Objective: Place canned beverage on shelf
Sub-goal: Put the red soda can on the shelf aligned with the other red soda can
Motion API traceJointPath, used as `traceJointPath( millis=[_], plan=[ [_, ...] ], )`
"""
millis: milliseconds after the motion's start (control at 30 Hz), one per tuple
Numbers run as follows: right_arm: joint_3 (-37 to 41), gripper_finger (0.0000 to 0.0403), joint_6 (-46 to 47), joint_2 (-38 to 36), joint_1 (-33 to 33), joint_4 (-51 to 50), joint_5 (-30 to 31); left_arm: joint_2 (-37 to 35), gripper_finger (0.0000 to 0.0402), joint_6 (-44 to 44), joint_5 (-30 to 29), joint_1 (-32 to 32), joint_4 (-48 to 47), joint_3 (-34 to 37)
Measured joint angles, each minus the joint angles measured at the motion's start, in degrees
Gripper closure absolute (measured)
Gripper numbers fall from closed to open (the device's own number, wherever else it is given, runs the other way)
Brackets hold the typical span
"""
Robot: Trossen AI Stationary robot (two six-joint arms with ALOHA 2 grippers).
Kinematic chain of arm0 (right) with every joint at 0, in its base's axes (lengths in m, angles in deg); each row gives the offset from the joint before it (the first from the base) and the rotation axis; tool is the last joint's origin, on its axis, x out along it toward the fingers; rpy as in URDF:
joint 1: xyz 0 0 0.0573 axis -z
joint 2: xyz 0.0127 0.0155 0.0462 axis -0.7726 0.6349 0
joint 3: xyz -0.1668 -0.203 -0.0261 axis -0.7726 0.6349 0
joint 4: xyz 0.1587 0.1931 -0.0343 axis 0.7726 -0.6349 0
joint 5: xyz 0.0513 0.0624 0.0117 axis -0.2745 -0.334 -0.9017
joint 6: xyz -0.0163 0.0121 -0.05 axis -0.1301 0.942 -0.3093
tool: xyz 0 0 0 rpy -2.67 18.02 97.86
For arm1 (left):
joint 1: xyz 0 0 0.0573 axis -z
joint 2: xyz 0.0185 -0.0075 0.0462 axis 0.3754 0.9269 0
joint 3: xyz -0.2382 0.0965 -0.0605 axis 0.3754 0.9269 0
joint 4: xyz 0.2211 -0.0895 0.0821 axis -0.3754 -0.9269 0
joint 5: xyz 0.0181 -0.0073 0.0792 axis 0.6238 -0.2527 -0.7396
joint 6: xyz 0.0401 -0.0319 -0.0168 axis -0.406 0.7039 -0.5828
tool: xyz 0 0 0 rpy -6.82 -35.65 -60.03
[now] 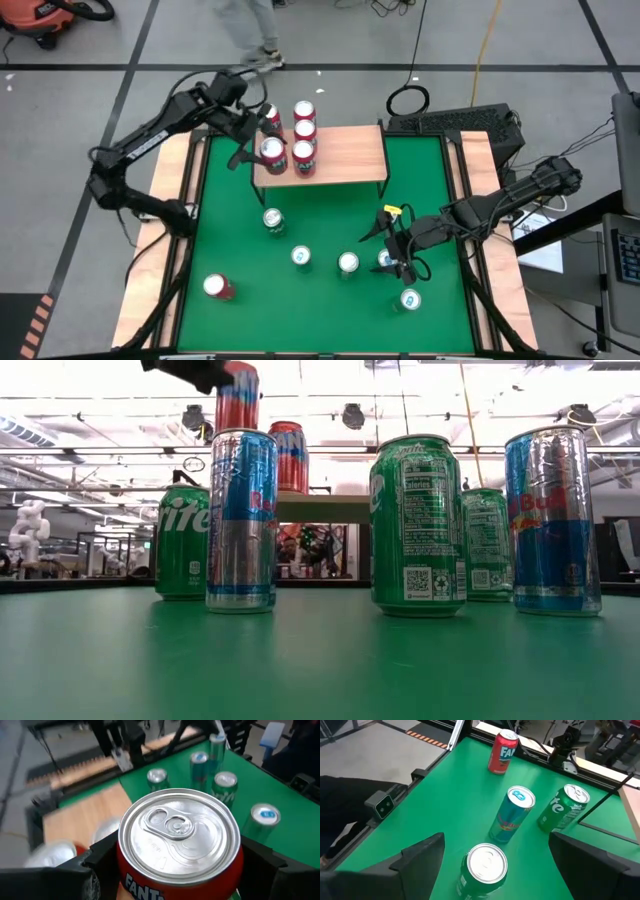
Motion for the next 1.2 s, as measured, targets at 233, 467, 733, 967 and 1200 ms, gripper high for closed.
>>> traceJointPath(
  millis=[233,467,733,967,1200],
  plan=[
    [0.00,0.0053,-0.31,0.00,-0.02,-0.32,-0.02,4.16,0.0118,-2.51,-0.62,-1.10,-4.79,0.00],
    [-0.02,0.0053,-0.62,0.00,0.09,0.00,0.00,5.25,0.0118,-3.36,-3.04,-1.10,-5.69,0.00],
    [-0.04,0.0053,0.13,0.00,0.09,-0.03,0.00,3.37,0.0118,-2.35,-3.19,-1.08,-13.40,0.04],
    [-0.04,0.0053,-0.66,0.00,0.40,0.33,0.00,2.75,0.0118,-2.29,-1.92,-0.36,-14.39,0.04],
    [-0.04,0.0053,0.51,0.00,0.37,0.00,0.00,0.48,0.0118,-1.75,-1.95,-1.56,-14.79,0.04]
  ],
)
